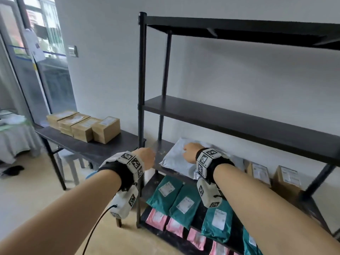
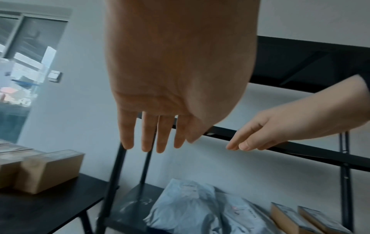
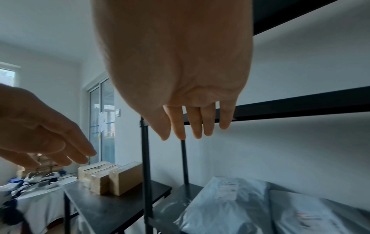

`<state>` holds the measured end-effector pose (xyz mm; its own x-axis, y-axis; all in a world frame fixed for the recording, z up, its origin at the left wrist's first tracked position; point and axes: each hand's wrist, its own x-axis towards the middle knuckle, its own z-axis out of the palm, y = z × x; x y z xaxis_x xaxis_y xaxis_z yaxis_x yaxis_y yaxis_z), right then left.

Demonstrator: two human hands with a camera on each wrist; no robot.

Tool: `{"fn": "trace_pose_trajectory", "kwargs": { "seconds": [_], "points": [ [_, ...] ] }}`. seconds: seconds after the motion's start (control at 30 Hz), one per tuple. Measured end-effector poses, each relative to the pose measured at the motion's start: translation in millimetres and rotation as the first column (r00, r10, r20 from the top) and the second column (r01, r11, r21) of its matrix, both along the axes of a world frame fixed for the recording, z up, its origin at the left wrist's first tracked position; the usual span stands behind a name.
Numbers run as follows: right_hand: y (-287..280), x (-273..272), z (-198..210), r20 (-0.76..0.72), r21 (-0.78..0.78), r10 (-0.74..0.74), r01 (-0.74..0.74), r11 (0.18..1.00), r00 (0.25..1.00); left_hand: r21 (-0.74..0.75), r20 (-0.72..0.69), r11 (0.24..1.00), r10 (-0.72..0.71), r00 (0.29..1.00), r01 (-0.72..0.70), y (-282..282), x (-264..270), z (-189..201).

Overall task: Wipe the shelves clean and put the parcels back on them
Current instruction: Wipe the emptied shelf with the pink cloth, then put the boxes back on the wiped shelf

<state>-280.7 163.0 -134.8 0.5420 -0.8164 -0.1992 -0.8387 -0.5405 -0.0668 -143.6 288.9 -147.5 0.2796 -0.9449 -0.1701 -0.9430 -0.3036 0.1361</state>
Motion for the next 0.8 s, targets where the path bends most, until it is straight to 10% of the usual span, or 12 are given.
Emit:
{"fn": "trace_pose_trajectory", "kwargs": {
  "seconds": [0.8],
  "points": [
    [-86,416,-94,0.1,0.247,0.167,-0.187,0.951,0.981,0.065,-0.114,0.919,0.395,0.912,-0.389,-56,407,-81]
  ]
}}
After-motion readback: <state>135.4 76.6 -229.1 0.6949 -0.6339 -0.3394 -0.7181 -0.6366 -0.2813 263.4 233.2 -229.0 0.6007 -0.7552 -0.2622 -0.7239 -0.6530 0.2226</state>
